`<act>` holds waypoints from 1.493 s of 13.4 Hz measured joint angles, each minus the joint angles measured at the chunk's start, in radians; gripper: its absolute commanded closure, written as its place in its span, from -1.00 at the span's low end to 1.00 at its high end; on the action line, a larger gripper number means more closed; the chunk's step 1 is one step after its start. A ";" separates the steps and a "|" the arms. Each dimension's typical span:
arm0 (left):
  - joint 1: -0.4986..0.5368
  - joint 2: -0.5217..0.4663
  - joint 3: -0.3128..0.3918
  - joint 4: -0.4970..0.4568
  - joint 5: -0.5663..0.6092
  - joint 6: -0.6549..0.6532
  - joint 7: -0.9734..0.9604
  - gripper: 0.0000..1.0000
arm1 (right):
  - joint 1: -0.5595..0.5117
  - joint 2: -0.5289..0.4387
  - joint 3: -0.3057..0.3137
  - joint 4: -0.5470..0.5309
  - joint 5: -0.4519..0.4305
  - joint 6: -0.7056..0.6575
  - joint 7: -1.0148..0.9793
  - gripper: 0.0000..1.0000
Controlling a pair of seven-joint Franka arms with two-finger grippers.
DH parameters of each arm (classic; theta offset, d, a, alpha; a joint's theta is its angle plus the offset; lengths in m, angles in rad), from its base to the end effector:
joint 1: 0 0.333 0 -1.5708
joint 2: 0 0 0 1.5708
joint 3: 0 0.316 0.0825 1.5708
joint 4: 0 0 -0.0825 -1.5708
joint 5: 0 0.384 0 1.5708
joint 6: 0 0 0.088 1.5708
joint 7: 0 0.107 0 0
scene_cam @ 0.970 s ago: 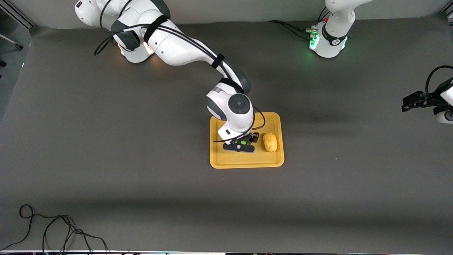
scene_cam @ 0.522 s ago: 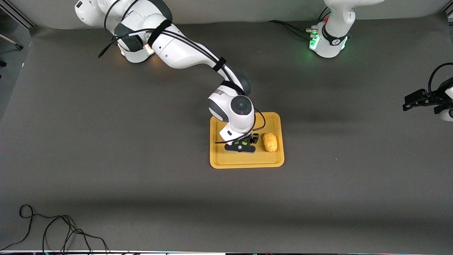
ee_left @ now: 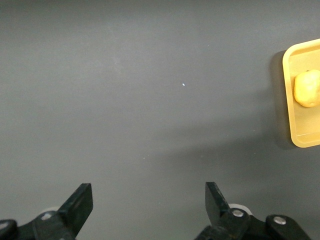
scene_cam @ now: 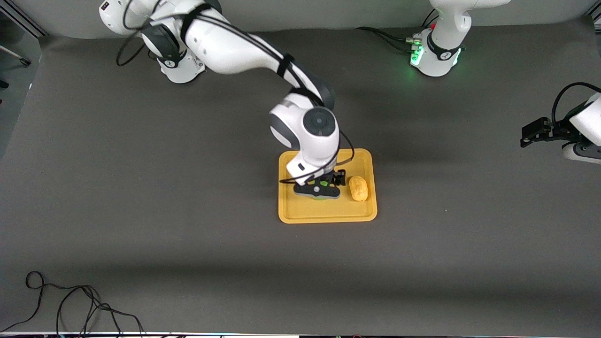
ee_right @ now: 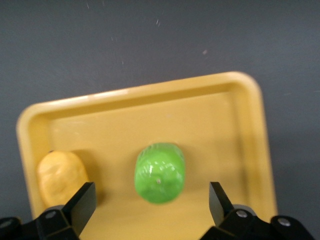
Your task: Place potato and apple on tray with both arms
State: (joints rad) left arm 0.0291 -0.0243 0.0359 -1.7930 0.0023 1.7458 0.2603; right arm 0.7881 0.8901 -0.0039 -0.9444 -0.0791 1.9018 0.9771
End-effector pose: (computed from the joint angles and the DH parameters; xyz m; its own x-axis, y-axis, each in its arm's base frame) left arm 0.5519 0.0363 0.5473 0.9806 -0.1945 -0.0225 -0.1944 -0.9809 0.0046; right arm 0.5588 0.5510 0.3467 0.9806 -0.1670 0.1028 -0.1668 -0.9859 -0.0105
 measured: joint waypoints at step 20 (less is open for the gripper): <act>0.003 0.007 -0.024 0.080 0.007 -0.063 0.000 -1.00 | -0.812 -0.855 0.048 -0.667 0.056 -0.297 -0.909 -1.00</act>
State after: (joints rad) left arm 0.0321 -0.0170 0.0119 -1.7125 0.0095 1.6826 0.2603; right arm -0.0239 0.0350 0.0443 -1.6112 -0.0233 1.6050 0.0685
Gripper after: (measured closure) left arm 0.000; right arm 0.000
